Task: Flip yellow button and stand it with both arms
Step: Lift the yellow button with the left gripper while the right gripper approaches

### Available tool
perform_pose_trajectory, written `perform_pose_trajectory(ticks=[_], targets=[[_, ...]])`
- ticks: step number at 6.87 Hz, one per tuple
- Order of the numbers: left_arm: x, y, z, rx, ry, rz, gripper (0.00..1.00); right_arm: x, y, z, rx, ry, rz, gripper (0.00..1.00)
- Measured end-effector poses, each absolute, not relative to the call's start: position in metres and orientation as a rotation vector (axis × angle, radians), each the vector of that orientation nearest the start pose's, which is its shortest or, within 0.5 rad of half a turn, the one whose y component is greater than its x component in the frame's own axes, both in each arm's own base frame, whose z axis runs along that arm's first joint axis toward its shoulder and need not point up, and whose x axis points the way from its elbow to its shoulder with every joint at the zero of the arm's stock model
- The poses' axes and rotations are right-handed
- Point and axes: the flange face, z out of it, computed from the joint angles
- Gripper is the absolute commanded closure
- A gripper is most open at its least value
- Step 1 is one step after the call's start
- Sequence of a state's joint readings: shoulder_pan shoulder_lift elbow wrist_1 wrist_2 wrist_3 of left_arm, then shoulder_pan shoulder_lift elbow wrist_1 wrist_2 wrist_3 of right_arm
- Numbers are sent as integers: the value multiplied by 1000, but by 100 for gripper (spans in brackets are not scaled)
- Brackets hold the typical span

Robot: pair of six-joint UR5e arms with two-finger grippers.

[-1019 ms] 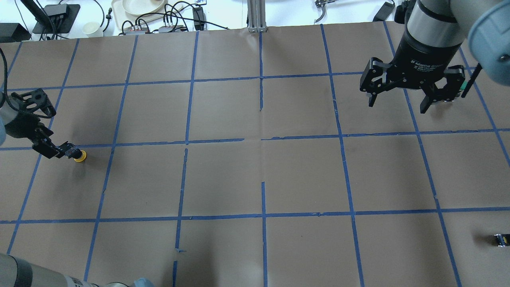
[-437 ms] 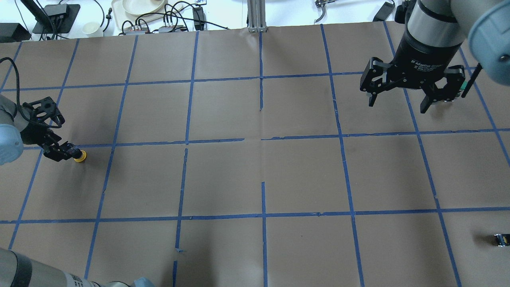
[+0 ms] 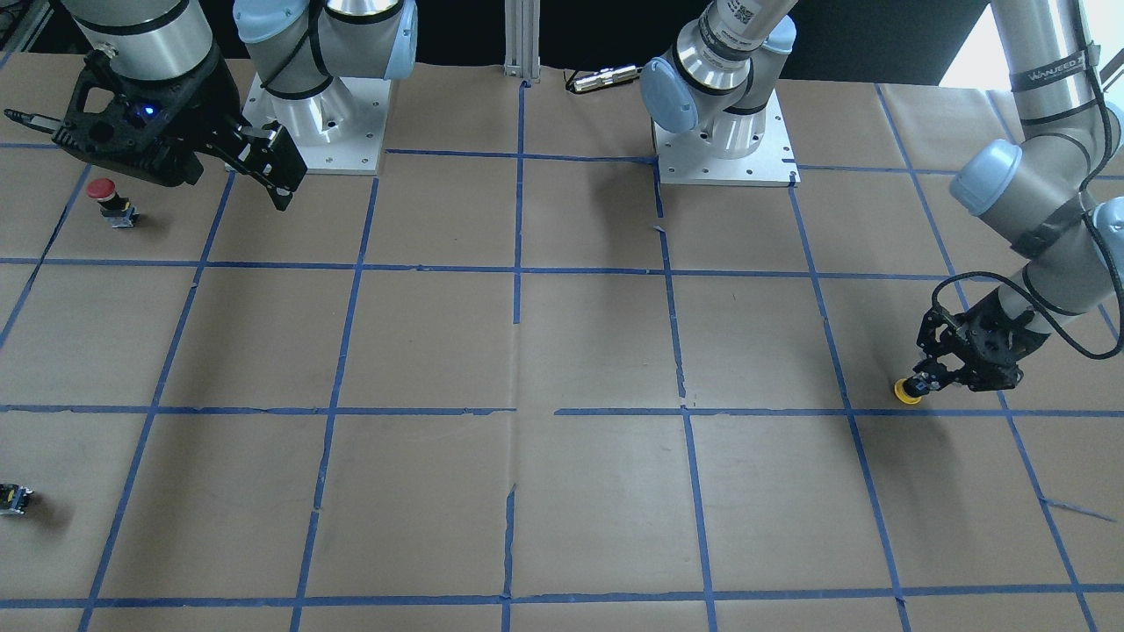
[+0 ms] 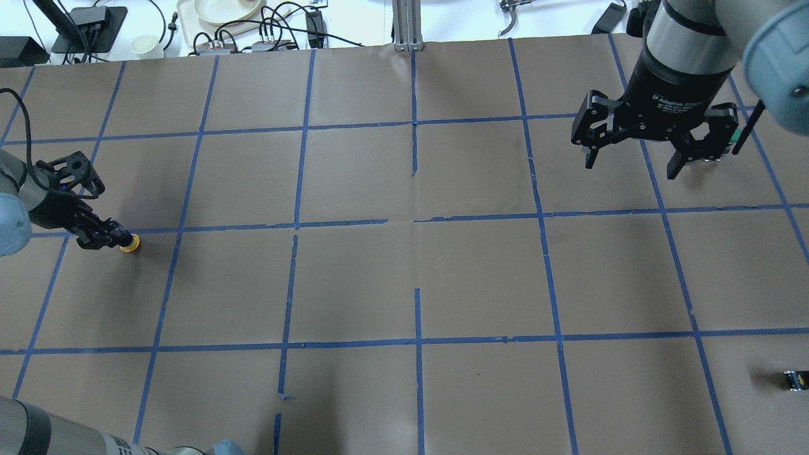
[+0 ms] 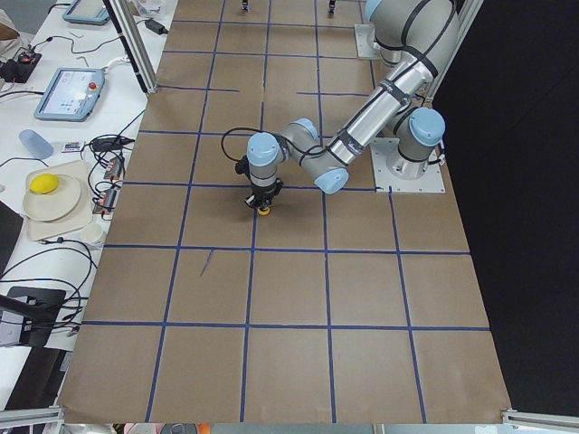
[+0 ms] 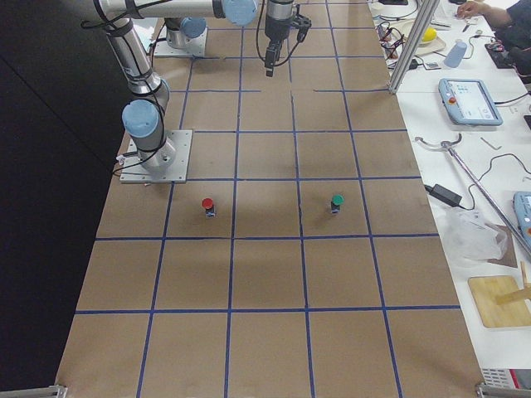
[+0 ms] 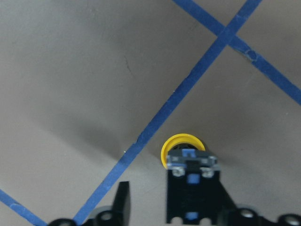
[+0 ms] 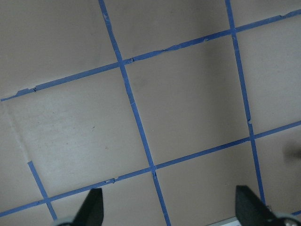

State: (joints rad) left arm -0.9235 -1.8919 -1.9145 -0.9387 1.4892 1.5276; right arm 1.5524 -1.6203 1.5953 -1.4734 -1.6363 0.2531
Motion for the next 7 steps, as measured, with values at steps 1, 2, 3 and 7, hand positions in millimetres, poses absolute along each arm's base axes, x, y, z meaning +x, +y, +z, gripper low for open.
perform_pose_trajectory(ticks=[1,2,3,7], targets=[[201,-514,232,1394,2944,-114,82,118,-466,491,431,3184,101,0],[181,-515,254,1437,3004,-130,82,118,-466,491,431,3183,100,0],[150,-517,284,1459,3090,-162,83,119,-466,491,430,3184,100,0],[-1,-508,371,1086,3630,-348,85,119,-470,485,433,3182,111,0]])
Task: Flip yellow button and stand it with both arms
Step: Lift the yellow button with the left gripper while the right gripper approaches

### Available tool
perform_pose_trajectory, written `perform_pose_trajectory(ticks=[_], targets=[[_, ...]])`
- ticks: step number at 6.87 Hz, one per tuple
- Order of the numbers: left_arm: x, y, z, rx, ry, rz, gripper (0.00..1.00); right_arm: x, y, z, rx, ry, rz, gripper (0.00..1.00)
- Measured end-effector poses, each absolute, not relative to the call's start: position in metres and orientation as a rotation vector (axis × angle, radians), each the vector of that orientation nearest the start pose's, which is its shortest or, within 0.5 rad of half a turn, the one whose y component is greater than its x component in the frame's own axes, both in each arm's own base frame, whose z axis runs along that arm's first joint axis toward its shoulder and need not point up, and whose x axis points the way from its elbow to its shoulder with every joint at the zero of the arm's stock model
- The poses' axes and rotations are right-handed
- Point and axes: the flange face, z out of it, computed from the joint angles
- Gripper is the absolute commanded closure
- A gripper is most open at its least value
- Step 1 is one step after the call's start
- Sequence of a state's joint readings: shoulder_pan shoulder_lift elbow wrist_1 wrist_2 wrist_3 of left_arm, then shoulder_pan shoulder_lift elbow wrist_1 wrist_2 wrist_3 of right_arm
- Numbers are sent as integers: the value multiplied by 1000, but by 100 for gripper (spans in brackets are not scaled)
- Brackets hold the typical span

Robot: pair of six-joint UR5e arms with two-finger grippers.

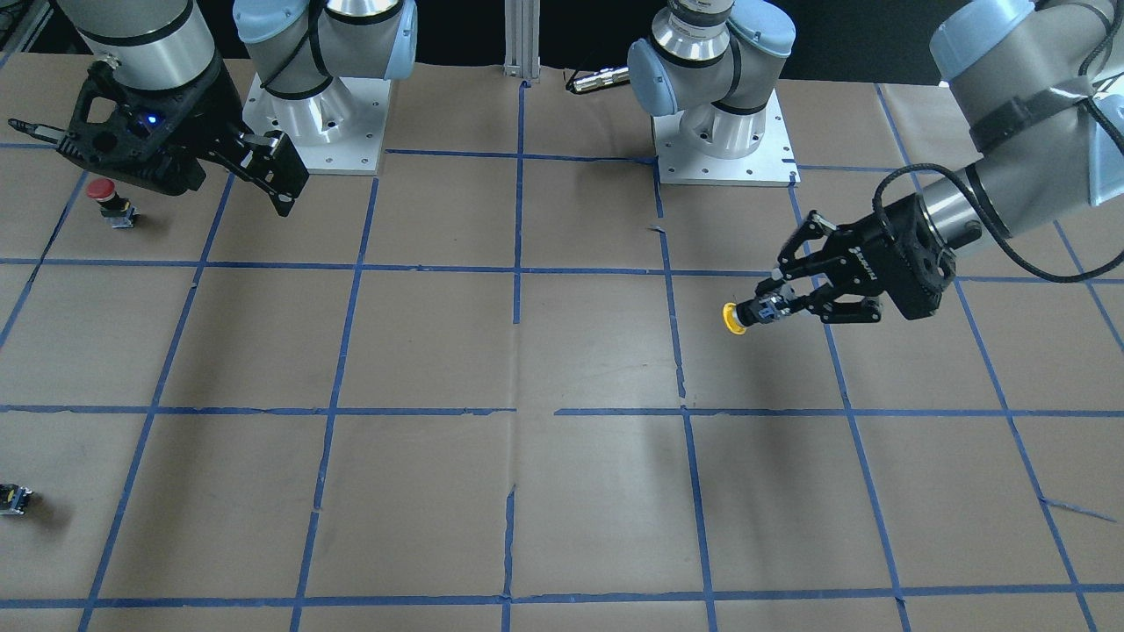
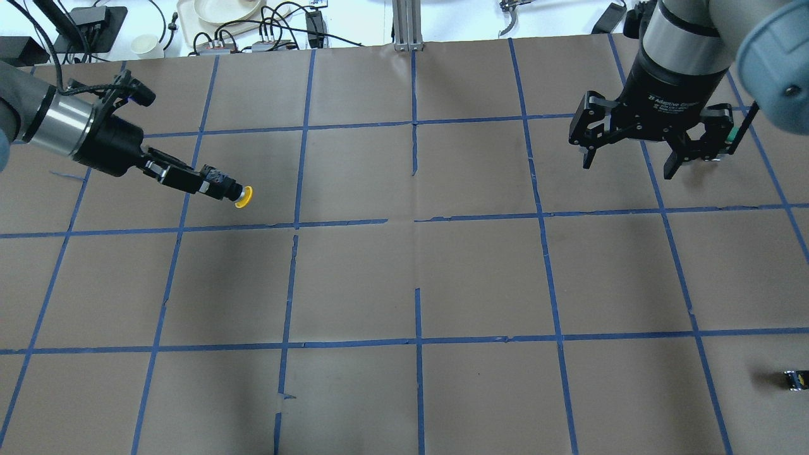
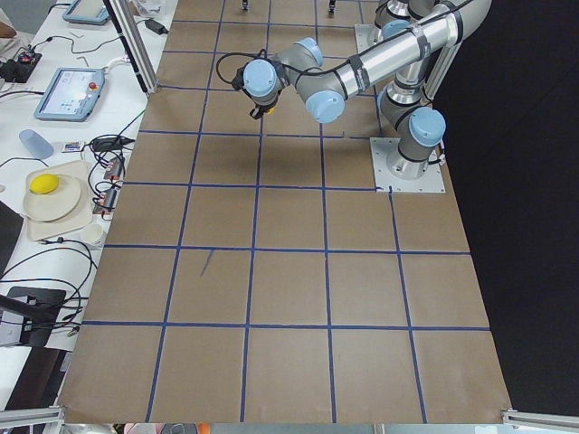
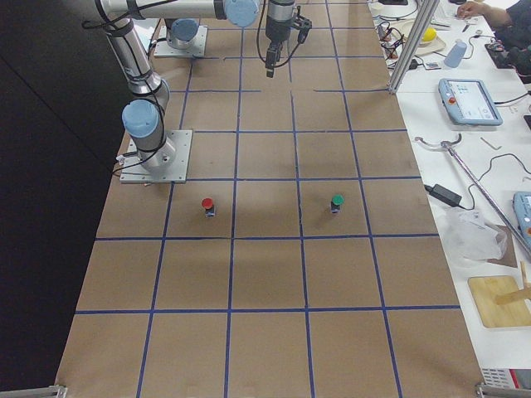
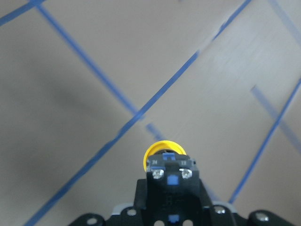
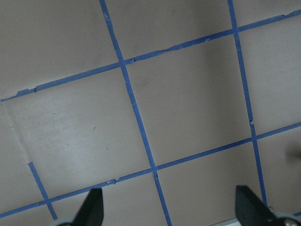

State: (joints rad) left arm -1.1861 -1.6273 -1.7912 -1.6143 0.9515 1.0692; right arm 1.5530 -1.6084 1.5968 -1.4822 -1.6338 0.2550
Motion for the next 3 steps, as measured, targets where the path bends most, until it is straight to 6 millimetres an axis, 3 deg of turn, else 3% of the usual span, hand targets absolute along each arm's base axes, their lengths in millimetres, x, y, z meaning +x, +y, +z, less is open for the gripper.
perform_pose_trajectory(ticks=[3], targets=[[-102,-483,422,-270,-2126,141,86,116,-482,477,480,3092,139,0]])
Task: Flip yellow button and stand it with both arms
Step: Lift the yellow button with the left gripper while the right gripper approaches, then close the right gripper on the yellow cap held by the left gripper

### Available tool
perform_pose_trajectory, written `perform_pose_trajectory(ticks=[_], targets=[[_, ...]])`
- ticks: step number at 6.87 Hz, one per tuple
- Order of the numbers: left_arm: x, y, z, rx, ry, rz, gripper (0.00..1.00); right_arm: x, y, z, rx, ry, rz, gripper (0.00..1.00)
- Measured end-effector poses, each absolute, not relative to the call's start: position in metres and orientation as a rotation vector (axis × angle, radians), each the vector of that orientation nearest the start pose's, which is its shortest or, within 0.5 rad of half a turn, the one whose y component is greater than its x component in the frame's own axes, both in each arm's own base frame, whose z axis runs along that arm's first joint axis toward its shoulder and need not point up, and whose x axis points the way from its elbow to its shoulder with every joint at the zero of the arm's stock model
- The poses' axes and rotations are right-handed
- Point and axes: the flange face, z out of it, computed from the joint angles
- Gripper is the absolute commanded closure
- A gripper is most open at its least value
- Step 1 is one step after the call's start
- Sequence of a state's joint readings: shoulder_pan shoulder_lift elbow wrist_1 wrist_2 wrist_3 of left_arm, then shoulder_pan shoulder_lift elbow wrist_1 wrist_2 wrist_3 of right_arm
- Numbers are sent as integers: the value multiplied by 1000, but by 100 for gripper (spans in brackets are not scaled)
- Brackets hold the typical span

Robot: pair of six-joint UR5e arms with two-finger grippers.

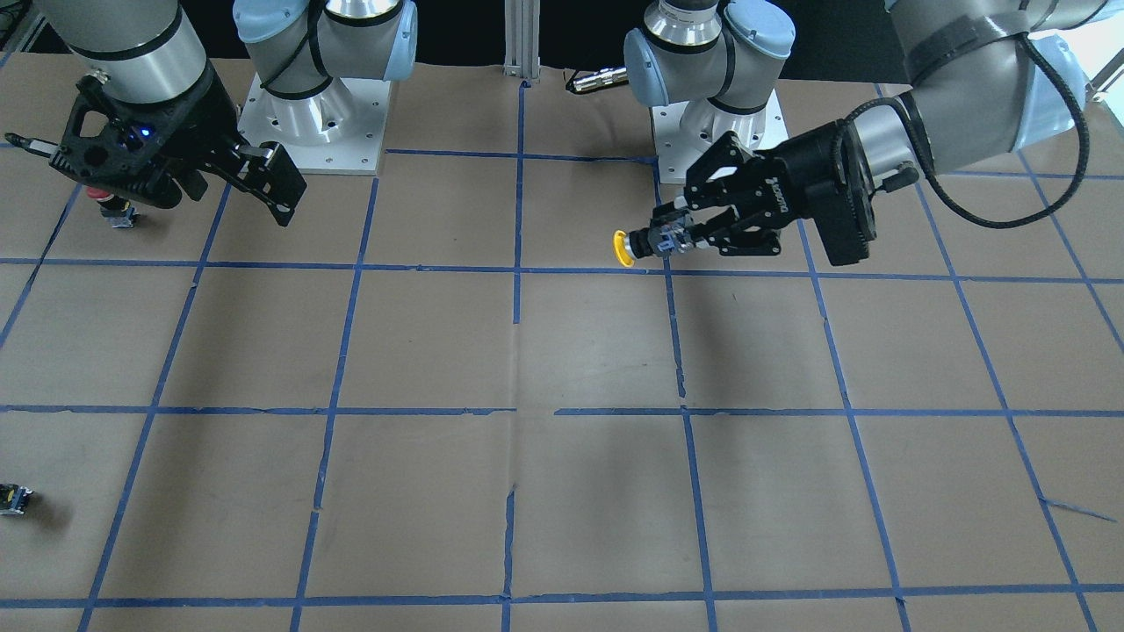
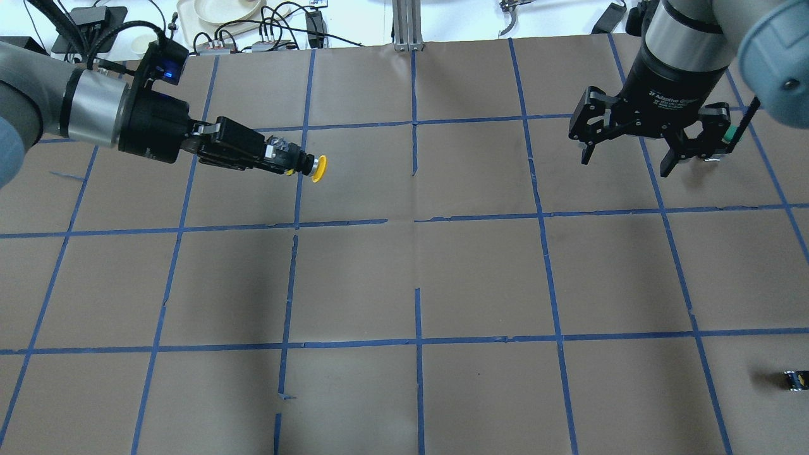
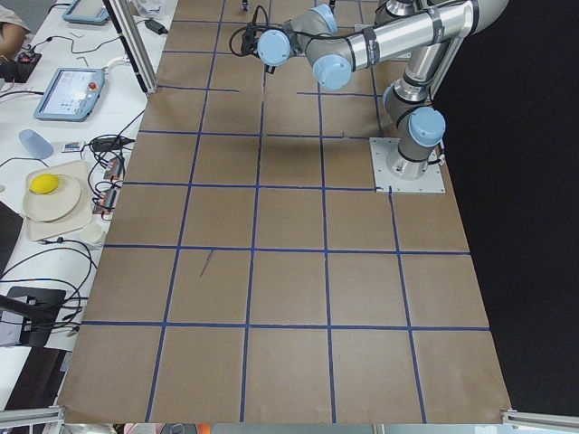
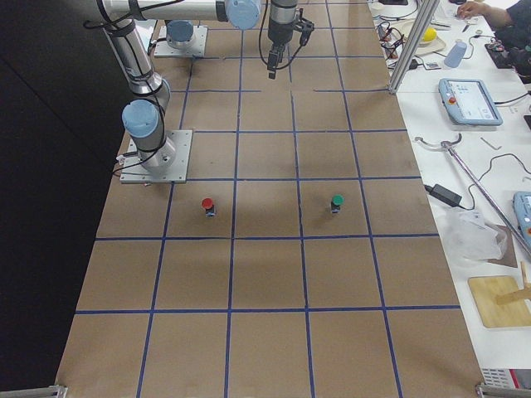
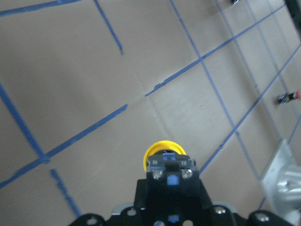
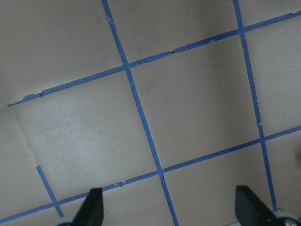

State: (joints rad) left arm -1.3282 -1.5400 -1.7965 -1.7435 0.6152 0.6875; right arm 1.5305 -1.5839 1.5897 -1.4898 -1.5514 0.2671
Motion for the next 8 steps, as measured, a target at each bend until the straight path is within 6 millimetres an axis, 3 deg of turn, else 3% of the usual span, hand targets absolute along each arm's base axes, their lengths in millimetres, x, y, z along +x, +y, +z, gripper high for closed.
perform_pose_trajectory(ticks=[2,3,5,8], targets=[[-167,-468,444,-161,-1977,55,89,128,-499,473,695,2792,218,0],[-188,-461,453,-131,-1908,34,90,130,-503,477,831,2630,261,0],[-206,-457,469,-81,-1785,32,90,123,-509,491,1027,2351,332,0],[-209,-461,466,-42,-1711,33,90,139,-489,536,1224,1980,460,0]])
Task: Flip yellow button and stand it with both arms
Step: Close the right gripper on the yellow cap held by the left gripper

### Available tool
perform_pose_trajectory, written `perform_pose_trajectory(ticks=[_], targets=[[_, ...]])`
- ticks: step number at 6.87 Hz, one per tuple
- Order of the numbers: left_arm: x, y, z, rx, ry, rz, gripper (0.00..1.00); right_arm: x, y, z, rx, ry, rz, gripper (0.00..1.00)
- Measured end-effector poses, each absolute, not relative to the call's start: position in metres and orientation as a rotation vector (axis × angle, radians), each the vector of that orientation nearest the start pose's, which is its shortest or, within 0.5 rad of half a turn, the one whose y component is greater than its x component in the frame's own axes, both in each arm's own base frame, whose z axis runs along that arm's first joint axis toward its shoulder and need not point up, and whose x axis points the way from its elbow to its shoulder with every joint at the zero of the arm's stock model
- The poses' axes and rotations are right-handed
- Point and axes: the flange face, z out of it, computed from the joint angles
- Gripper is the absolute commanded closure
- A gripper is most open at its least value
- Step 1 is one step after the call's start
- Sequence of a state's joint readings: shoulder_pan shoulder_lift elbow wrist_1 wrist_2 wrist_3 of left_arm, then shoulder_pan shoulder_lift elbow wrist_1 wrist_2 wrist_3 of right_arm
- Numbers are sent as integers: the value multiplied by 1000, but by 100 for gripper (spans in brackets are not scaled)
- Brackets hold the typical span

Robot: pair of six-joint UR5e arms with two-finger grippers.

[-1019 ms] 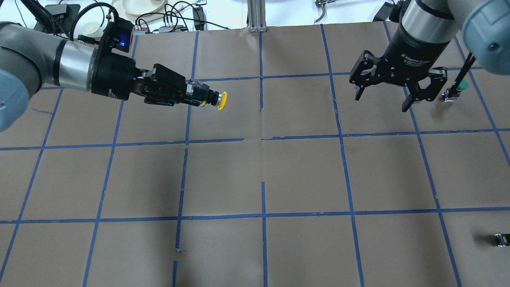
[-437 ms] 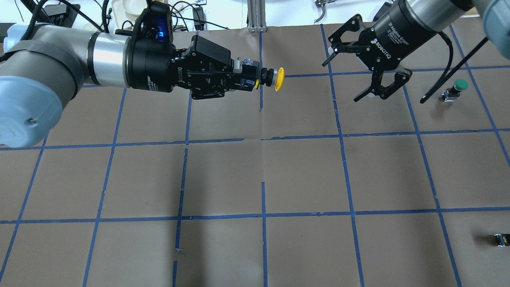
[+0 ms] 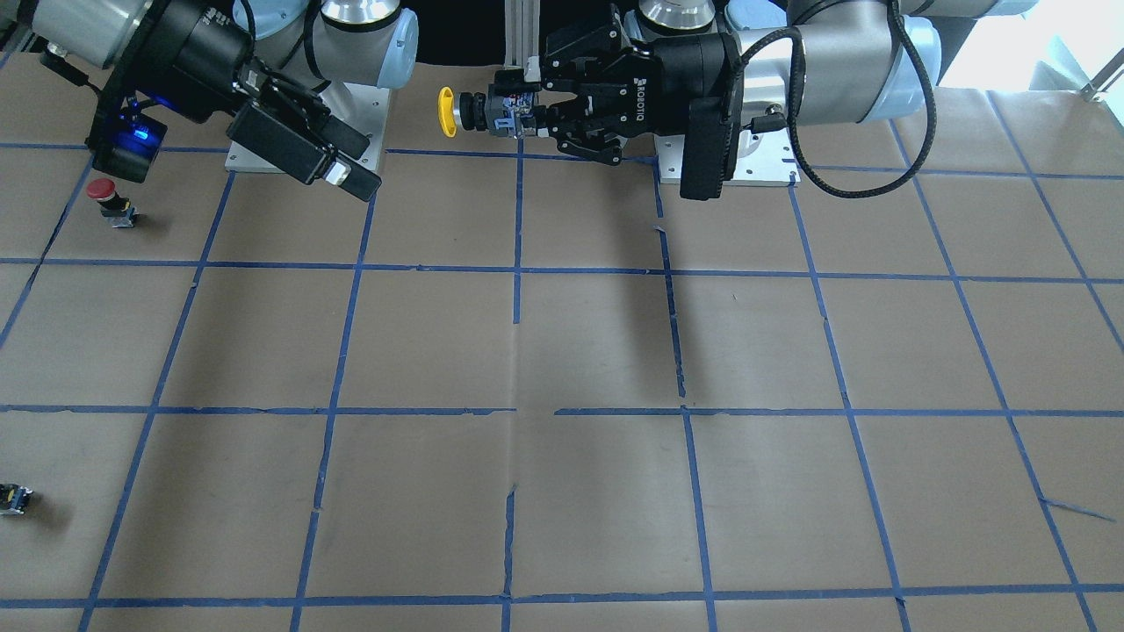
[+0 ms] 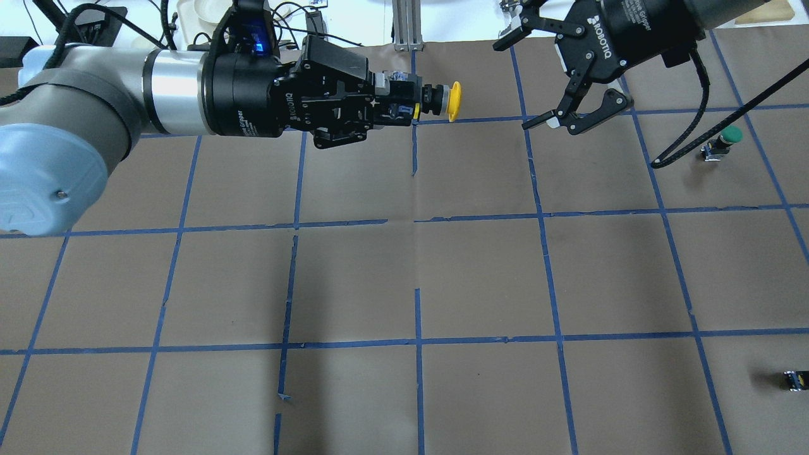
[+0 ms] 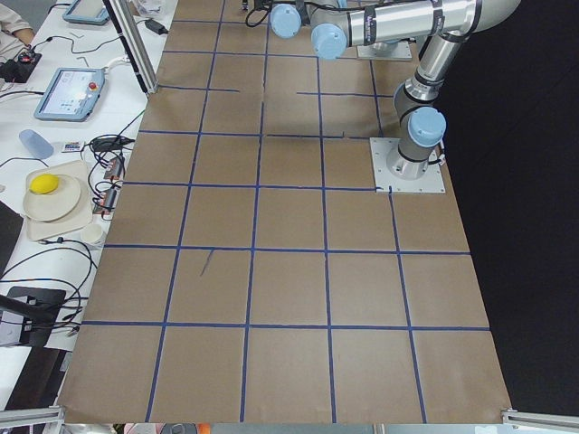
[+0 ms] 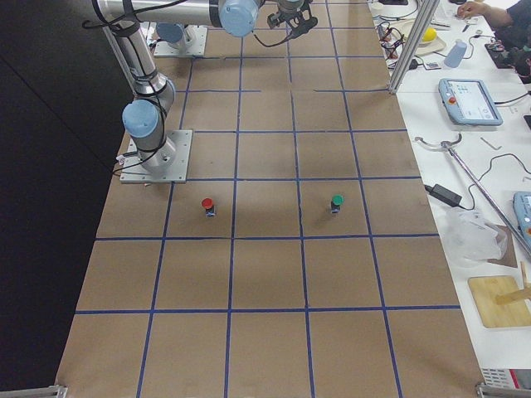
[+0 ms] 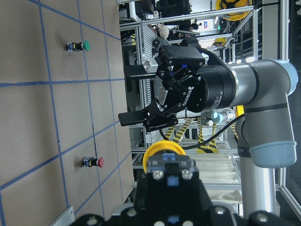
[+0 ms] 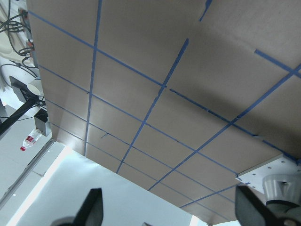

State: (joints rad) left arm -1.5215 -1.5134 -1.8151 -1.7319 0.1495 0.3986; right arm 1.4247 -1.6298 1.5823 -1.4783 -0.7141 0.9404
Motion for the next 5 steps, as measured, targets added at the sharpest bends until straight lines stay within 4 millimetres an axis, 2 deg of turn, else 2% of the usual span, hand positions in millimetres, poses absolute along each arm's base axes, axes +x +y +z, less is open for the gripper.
perform_pose_trajectory(ticks=[2,3,5], targets=[[-210,-457,462,-44,-1704,41,90,161,-475,545,1221,1890,542,0],[-210,-455,463,-46,-1704,43,90,173,-469,535,1224,1879,593,0],[-210,-454,464,-47,-1702,45,90,181,-461,517,1260,1861,657,0]])
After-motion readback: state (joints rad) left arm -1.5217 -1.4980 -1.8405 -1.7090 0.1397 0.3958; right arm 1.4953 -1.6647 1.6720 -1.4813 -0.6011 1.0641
